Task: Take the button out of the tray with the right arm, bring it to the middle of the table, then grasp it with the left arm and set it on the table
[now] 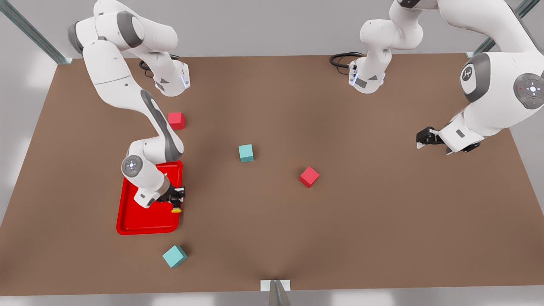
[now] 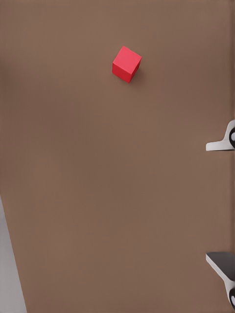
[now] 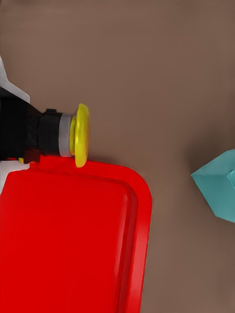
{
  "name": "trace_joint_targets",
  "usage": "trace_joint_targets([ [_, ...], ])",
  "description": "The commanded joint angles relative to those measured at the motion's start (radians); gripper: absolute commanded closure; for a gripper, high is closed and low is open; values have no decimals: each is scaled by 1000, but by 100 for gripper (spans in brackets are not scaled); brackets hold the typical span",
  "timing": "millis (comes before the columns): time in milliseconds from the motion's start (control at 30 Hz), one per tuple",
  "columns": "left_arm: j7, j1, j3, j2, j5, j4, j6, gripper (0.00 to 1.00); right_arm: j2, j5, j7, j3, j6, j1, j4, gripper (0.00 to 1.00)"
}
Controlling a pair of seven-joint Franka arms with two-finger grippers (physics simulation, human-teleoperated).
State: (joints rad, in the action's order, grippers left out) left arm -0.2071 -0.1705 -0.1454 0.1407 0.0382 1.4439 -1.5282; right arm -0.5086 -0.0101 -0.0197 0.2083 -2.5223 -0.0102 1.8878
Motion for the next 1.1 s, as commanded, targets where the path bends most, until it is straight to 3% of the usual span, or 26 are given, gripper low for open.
trace_joint_targets([
  [0,0,0,0,-1,-1,0,0,0,1,-13,125,8,109,19,-32,58],
  [233,2,2,0,-1,0,0,-1,0,-7,-14,309,8,259,116,-168,58],
  [433,2,2,1,0,0,0,-1,0,-18,-16,626,8,392,294,-315,58],
  [800,2,2,1,0,0,0,-1,0,-326,-16,1087,2,491,486,-780,58],
  [1067,0,3,1,11,0,0,-7,0,-525,-17,1162,-35,493,590,-1003,57],
])
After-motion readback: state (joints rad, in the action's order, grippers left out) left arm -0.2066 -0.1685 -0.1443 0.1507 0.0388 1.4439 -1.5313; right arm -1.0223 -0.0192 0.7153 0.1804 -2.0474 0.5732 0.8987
